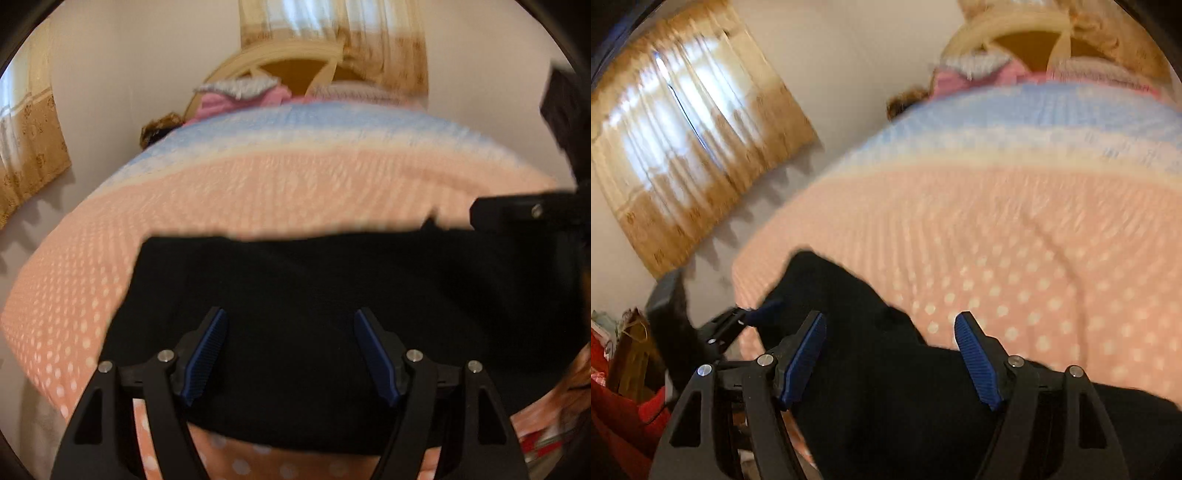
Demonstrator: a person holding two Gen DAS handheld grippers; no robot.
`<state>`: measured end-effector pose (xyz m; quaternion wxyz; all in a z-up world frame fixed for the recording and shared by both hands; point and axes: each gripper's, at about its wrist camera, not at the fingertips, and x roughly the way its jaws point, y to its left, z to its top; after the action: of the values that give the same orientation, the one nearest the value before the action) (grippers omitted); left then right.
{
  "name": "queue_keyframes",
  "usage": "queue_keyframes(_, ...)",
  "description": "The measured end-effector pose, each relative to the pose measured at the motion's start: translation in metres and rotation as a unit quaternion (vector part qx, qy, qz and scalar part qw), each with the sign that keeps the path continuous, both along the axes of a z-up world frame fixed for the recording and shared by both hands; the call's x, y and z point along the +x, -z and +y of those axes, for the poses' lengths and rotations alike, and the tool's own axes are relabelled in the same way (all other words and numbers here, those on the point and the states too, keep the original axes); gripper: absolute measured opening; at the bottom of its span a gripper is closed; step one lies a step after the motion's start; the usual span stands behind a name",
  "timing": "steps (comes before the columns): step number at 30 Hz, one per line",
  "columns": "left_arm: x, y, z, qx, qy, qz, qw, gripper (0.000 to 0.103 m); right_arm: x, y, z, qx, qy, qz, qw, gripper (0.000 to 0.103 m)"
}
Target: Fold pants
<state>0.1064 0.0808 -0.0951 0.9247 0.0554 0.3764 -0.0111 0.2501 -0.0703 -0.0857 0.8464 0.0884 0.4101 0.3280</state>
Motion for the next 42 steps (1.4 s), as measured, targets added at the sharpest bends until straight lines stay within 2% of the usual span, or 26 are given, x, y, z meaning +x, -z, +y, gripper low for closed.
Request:
queue_keyframes(3, -0.005, 0.004, 0.003, -0.014, -0.007, -0.013, 0.9998, 0.075, 0.000, 0.014, 0.014, -0.021, -0.029, 0.039, 0.999, 0.074)
queue_keyframes(8, 0.000, 0.003, 0.006, -0.019, -0.008, -0.013, 0.9997, 0.080, -0.021, 0.002, 0.016, -0.040, -0.033, 0.035, 0.998, 0.074)
queue_keyframes(14, -0.004, 0.007, 0.002, -0.013, -0.008, -0.021, 0.9997, 0.081, -0.022, 0.011, 0.016, -0.013, -0.072, 0.072, 0.995, 0.074)
queue_keyframes(17, -0.002, 0.008, 0.002, -0.013, -0.008, -0.019, 0.9997, 0.082, -0.001, 0.017, 0.027, 0.004, -0.091, 0.086, 0.992, 0.074)
queue_keyframes(21, -0.002, 0.007, 0.004, -0.016, -0.006, -0.016, 0.9997, 0.082, 0.020, 0.026, 0.041, 0.015, -0.087, 0.108, 0.990, 0.074)
queue_keyframes(25, 0.000, 0.006, 0.004, -0.017, -0.005, -0.014, 0.9997, 0.082, 0.007, 0.025, 0.047, -0.013, -0.108, 0.103, 0.989, 0.074)
queue_keyframes(28, 0.001, 0.006, 0.005, -0.020, -0.002, -0.012, 0.9997, 0.083, 0.000, 0.026, 0.046, -0.058, -0.128, 0.118, 0.983, 0.074)
queue_keyframes(31, 0.001, 0.006, 0.005, -0.021, -0.004, -0.012, 0.9997, 0.084, 0.006, 0.028, 0.049, -0.059, -0.150, 0.142, 0.977, 0.076)
queue_keyframes(33, 0.001, 0.006, 0.006, -0.021, -0.004, -0.011, 0.9997, 0.084, 0.017, 0.031, 0.053, -0.042, -0.159, 0.164, 0.973, 0.085)
queue_keyframes(35, 0.002, 0.006, 0.005, -0.021, -0.004, -0.011, 0.9997, 0.084, 0.029, 0.033, 0.055, -0.006, -0.149, 0.168, 0.974, 0.085)
queue_keyframes(39, 0.000, 0.008, 0.004, -0.021, -0.004, -0.015, 0.9997, 0.085, 0.047, 0.044, 0.042, 0.078, -0.069, 0.169, 0.980, 0.084)
queue_keyframes(41, 0.000, 0.008, 0.004, -0.021, -0.003, -0.015, 0.9997, 0.085, 0.052, 0.043, 0.024, 0.135, -0.029, 0.165, 0.977, 0.083)
queue_keyframes(42, 0.000, 0.009, 0.004, -0.021, -0.003, -0.015, 0.9997, 0.085, 0.056, 0.042, 0.011, 0.172, -0.009, 0.166, 0.971, 0.083)
